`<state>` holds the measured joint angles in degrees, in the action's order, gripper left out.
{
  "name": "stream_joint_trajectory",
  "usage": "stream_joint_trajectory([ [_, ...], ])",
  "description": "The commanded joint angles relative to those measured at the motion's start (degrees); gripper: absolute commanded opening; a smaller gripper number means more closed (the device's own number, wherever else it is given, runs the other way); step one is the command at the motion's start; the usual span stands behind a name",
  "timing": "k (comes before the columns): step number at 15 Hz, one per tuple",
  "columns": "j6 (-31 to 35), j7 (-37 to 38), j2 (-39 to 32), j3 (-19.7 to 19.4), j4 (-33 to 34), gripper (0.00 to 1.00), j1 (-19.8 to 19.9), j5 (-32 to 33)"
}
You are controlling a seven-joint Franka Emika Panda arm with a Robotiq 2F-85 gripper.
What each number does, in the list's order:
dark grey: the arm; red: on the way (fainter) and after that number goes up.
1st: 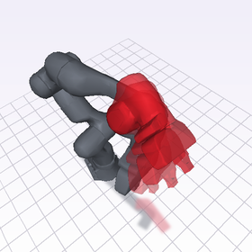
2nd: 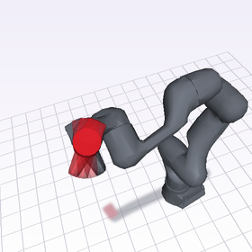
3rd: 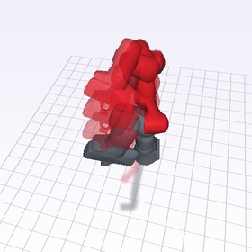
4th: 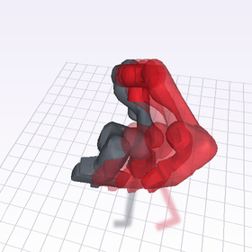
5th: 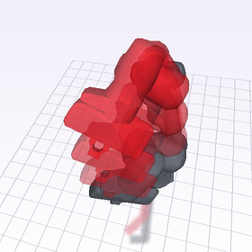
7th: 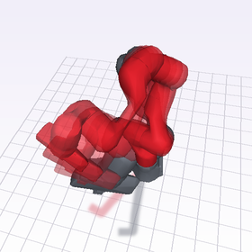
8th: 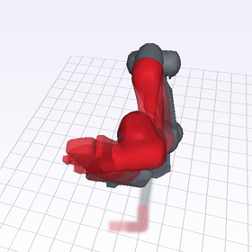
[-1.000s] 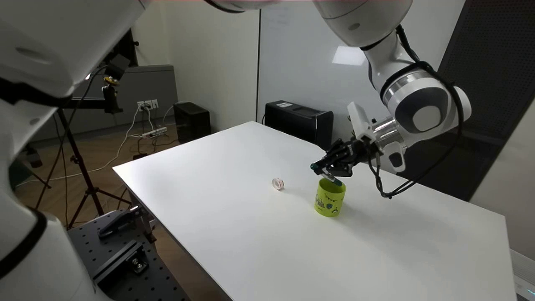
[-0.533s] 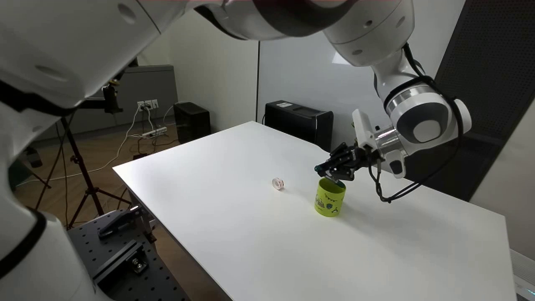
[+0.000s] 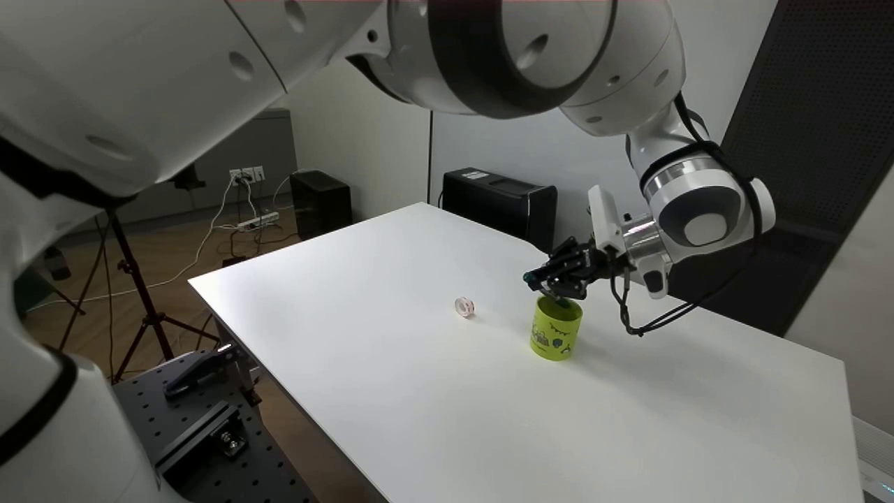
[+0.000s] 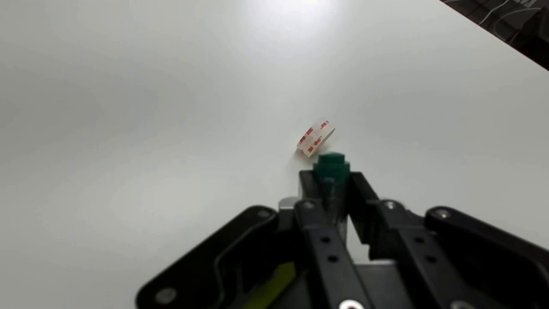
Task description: Take the marker off of the table and place it in the green cup
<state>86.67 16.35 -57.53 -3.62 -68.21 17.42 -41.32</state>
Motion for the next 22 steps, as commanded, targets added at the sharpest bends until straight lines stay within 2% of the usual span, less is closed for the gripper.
stream_joint_trajectory([
  [1,-2.4,2.7,-2.7,0.2,5.3,0.48,0.6,-0.1],
  [7,-1.5,1.9,-1.6,-0.3,6.4,0.88,-1.2,2.8],
  [9,-1.4,1.5,-1.0,-0.3,6.8,0.99,-2.1,4.6],
  [11,-1.3,0.6,-0.4,-0.2,7.2,1.00,-3.3,7.1],
  [17,0.5,-6.3,4.5,0.6,5.0,1.00,-9.5,20.6],
  [22,7.4,-12.6,9.7,1.0,-0.1,1.00,-15.3,30.3],
])
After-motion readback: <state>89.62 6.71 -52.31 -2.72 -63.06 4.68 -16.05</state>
